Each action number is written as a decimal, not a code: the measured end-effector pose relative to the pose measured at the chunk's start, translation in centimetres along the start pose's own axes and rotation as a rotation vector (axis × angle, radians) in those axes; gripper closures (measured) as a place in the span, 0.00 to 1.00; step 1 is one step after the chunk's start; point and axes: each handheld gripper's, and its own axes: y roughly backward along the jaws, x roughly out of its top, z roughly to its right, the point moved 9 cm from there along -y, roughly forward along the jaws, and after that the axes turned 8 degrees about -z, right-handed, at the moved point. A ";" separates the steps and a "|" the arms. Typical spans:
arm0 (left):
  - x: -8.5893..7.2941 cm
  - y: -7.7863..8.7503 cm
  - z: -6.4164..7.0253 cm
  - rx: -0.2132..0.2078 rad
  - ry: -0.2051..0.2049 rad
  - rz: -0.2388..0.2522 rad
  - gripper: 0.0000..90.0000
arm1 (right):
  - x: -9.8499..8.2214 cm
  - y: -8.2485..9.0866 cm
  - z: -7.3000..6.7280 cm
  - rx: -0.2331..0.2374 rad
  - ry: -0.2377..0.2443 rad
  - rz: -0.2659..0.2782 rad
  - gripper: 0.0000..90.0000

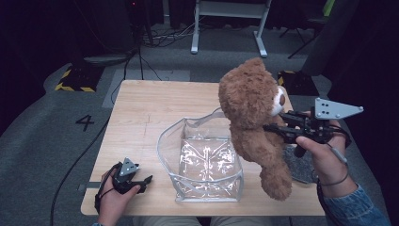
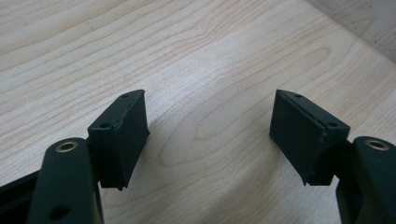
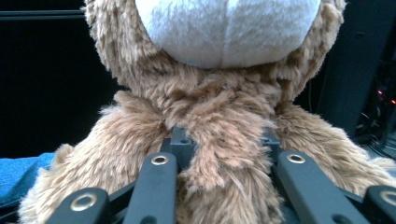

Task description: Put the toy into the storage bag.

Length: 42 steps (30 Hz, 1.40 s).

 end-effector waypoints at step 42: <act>0.1 -0.1 -0.1 0.003 -0.008 -0.001 0.31 | 1.7 -15.2 -3.4 0.217 -0.016 -0.061 0.77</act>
